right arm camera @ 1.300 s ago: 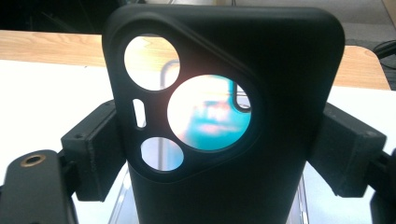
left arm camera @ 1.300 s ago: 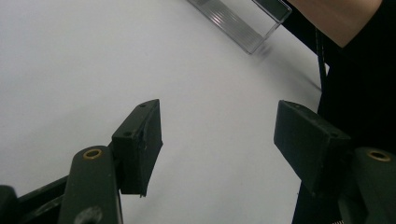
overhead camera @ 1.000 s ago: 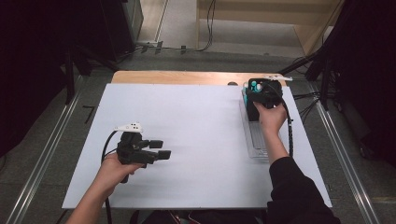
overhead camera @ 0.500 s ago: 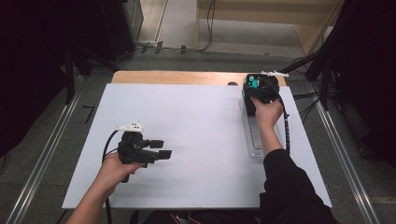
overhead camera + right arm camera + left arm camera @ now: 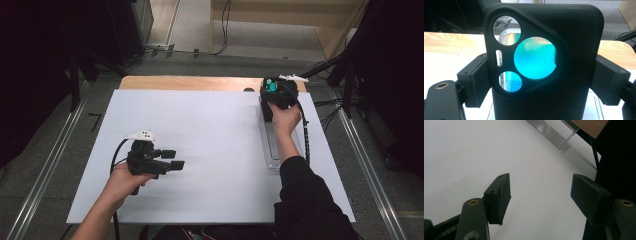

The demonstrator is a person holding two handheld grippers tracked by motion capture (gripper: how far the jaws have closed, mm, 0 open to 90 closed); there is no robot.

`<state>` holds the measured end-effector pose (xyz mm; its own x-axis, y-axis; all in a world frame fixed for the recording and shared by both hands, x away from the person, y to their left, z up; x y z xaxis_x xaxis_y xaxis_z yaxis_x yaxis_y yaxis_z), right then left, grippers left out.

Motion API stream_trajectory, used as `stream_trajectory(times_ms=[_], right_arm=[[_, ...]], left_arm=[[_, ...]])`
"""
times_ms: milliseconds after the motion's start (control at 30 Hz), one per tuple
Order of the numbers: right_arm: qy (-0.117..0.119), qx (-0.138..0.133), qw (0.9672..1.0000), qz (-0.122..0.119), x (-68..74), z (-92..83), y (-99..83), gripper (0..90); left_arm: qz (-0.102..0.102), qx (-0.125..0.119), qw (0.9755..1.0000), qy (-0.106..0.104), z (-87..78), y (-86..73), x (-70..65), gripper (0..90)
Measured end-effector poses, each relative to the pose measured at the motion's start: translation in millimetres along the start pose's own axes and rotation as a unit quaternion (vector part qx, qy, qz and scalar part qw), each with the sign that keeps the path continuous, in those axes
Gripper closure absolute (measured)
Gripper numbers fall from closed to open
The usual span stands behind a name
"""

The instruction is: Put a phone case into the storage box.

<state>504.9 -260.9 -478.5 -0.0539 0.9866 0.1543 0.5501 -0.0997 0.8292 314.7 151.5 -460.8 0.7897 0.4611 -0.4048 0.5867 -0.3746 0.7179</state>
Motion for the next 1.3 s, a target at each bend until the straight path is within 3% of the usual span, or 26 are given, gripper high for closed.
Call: stream_trajectory(times_ms=[533,700,1133,1300], right_arm=[[0.002,-0.008,0.9999,-0.009,1.0,3.7,-0.2,10.8],[-0.002,-0.004,0.9996,-0.028,3.5,6.7,-3.0,10.4],[0.014,0.001,0.9996,-0.023,0.9,11.6,-7.4,8.8],[0.016,-0.002,0.9997,-0.019,0.1,12.4,-6.6,0.5]], left_arm=[[-0.001,0.001,1.0000,0.000,0.6,-0.1,0.3,33.0],[-0.003,0.000,1.0000,0.001,0.9,0.0,0.8,33.0],[0.000,0.000,1.0000,0.001,0.1,-0.6,0.8,33.0],[-0.001,-0.001,1.0000,0.001,-0.2,-0.5,0.7,33.0]])
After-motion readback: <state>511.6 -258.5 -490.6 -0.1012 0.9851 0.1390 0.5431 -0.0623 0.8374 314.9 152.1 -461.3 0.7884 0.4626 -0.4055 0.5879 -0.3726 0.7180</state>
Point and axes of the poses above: each handheld gripper's, and its own axes: z roughly forward along the jaws, y roughly out of its top, x roughly to its left, the point moved 4 cm from there along z, roughly forward along the jaws, and after that the axes turned 2 degrees about z, right-handed, at the moved point
